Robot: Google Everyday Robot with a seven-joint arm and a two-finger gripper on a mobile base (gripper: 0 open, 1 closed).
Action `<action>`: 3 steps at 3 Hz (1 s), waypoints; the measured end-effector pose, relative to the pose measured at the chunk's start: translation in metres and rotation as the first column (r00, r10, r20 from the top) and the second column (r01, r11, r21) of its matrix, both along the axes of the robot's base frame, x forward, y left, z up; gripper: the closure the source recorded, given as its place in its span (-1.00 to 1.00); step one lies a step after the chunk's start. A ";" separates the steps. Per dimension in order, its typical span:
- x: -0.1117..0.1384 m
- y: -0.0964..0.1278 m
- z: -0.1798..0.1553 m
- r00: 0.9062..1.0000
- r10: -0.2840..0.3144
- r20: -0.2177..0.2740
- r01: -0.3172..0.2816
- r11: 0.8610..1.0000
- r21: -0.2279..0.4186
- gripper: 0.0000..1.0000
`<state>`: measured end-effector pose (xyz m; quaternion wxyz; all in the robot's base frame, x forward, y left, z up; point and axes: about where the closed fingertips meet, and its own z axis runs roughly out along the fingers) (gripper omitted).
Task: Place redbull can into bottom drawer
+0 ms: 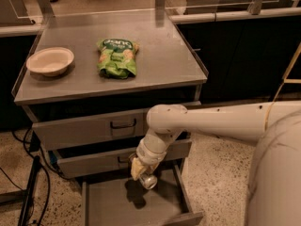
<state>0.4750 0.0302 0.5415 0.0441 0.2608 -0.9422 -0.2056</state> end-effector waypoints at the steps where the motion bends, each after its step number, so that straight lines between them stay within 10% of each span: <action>1: -0.006 0.016 -0.048 0.999 -0.019 -0.045 0.019 1.000 -0.002 1.00; 3: -0.015 0.031 -0.100 0.994 -0.035 -0.107 0.035 0.999 -0.005 1.00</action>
Offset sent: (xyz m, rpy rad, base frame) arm -0.0152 0.0461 -0.1434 -0.0033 0.1464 -0.0580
